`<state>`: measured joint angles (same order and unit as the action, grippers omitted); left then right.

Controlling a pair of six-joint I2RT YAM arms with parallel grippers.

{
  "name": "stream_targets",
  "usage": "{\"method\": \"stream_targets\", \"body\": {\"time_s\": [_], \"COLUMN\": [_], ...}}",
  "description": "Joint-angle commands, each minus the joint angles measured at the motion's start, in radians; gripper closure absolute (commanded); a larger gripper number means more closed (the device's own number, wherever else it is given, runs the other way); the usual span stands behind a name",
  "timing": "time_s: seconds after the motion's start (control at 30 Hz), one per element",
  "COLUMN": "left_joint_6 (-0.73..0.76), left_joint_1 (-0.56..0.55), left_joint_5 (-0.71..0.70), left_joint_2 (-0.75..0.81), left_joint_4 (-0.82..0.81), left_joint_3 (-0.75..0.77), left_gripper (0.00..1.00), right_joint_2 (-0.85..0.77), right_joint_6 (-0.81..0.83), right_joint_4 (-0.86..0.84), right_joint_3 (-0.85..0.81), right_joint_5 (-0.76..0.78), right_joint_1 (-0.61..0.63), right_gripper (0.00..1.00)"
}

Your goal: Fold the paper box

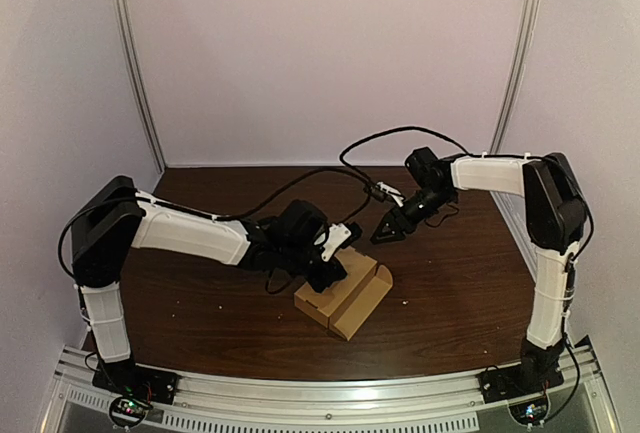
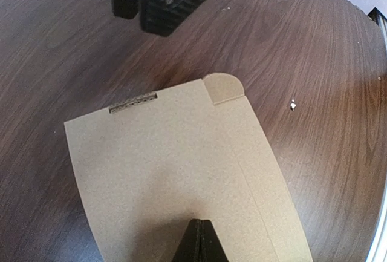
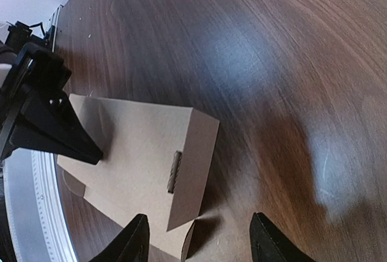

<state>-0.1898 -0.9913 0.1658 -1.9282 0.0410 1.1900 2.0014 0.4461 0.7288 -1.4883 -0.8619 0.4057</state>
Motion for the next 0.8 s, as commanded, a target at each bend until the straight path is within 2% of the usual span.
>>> {"method": "stream_targets", "body": {"time_s": [0.0,0.17,0.33,0.53,0.77], "left_joint_6": [0.047,0.012,-0.081,-0.193,-0.267], "left_joint_1": [-0.006,-0.007,-0.022,-0.057,-0.086], "left_joint_5": [0.01,-0.03,-0.096,-0.133,-0.148], "left_joint_2": [-0.008,0.085,0.254,0.407,0.476], "left_joint_4": [0.076,0.068,0.058,0.198,0.283], "left_joint_3": [0.024,0.009,-0.13,-0.291,-0.408], "left_gripper": [0.96,0.93,0.9,0.91,0.96], "right_joint_2": [0.077,0.12,0.121,0.107,-0.034], "right_joint_6": [-0.061,-0.047,-0.031,-0.023,0.011], "right_joint_4": [0.03,0.062,0.09,0.134,0.205], "right_joint_3": [-0.081,-0.087,-0.065,-0.024,0.164], "right_joint_5": [-0.043,-0.036,-0.027,0.001,0.009], "right_joint_1": [0.019,0.042,0.054,0.057,0.128], "right_gripper": [0.43,0.49,0.55,0.61,0.64]}}
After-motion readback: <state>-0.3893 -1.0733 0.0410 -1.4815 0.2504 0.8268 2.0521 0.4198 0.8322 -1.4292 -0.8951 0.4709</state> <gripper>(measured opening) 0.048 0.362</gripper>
